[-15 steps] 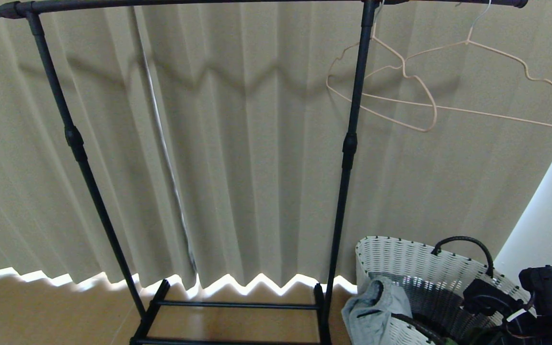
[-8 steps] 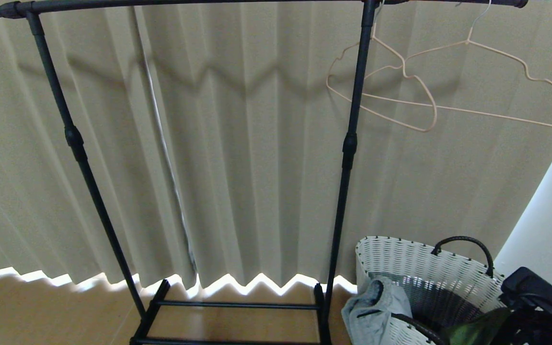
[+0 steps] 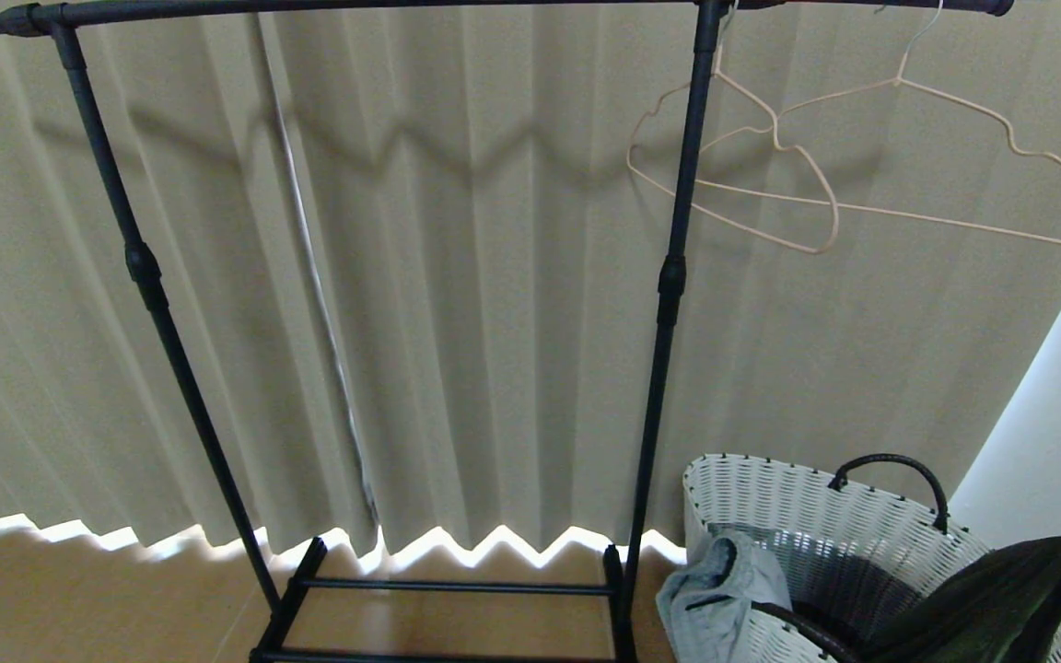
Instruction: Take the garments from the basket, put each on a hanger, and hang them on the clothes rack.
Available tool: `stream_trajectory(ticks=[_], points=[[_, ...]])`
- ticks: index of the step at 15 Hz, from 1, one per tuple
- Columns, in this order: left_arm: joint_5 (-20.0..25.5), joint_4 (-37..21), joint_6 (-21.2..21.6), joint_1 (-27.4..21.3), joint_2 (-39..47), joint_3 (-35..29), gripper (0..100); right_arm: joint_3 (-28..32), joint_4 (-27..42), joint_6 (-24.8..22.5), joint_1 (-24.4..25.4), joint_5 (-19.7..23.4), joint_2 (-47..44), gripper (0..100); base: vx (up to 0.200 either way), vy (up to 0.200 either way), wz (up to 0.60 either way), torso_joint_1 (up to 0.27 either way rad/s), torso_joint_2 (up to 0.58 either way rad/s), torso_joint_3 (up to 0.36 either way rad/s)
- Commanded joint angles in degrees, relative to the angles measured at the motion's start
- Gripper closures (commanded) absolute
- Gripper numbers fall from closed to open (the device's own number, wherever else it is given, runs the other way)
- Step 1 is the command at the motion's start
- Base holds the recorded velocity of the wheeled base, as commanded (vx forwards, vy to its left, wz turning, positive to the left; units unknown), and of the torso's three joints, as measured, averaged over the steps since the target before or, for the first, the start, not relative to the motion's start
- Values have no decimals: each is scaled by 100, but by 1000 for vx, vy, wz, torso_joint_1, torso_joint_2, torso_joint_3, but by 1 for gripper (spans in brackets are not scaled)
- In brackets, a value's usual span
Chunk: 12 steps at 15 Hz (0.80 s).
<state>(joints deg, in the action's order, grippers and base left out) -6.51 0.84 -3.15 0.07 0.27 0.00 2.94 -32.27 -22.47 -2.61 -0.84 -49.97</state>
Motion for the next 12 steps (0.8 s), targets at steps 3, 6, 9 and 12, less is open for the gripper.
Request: stream_trajectory(ticks=[3,6,9,12], points=[[-8,4,-11,1,0,0,0,84,54,-3,41,5,339,100,0,0,0,0,0,0],[-43,4,-11,1,0,0,0,84,63,-3,50,-4,339,100,-67,0,0,2,1,-1],[-52,-5,-19,1,0,0,0,93,72,-12,50,-4,330,100,-200,0,0,7,1,1],[-43,4,-11,1,0,0,0,111,116,-12,50,-13,339,100,-133,0,0,-2,2,5]])
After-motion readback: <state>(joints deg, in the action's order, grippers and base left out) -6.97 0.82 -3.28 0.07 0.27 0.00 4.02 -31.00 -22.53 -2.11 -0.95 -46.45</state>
